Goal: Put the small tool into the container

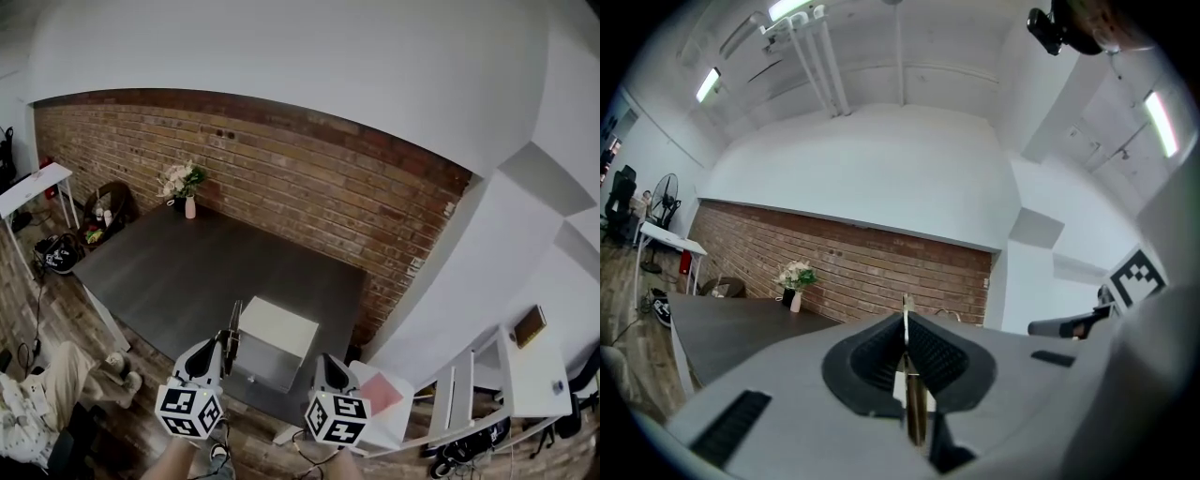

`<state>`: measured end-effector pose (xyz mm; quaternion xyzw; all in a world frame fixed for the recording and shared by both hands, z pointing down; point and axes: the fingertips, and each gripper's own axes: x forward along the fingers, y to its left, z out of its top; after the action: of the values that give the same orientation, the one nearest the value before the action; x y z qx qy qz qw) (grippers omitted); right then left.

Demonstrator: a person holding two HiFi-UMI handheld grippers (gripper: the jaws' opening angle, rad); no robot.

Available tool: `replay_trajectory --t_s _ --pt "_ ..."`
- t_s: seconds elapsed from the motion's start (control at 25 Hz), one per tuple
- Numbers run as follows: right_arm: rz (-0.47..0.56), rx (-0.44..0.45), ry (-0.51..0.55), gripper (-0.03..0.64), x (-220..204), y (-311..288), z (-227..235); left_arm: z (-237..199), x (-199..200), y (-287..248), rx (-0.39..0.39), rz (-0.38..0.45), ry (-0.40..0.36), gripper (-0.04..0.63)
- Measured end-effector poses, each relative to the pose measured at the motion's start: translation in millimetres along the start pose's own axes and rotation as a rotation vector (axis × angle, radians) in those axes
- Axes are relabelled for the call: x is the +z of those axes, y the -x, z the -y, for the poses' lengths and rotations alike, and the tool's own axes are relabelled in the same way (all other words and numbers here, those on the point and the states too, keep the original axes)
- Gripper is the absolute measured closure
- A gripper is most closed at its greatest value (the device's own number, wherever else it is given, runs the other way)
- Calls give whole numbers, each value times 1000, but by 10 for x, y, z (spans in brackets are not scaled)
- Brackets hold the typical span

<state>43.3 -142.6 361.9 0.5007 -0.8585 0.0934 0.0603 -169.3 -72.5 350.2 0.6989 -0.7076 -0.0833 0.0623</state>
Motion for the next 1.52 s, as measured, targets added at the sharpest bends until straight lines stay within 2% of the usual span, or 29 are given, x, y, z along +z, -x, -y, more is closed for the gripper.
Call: replay_trajectory --t_s 0.56,0.84,0.96,1.52 --pt "30 -101 -37 614 316 -1304 -173 -811 222 -1321 -113 -9 -9 584" --pt "3 -153 -48 614 251 -1669 -205 -1073 83 -1761 -146 -54 14 584" --pt "-33 -165 -48 614 156 -1741 -171 -1103 -11 -1833 -148 -72 31 584" --pt "-74 -147 -30 614 76 -1631 -65 -930 -171 -1662 -142 -108 32 584"
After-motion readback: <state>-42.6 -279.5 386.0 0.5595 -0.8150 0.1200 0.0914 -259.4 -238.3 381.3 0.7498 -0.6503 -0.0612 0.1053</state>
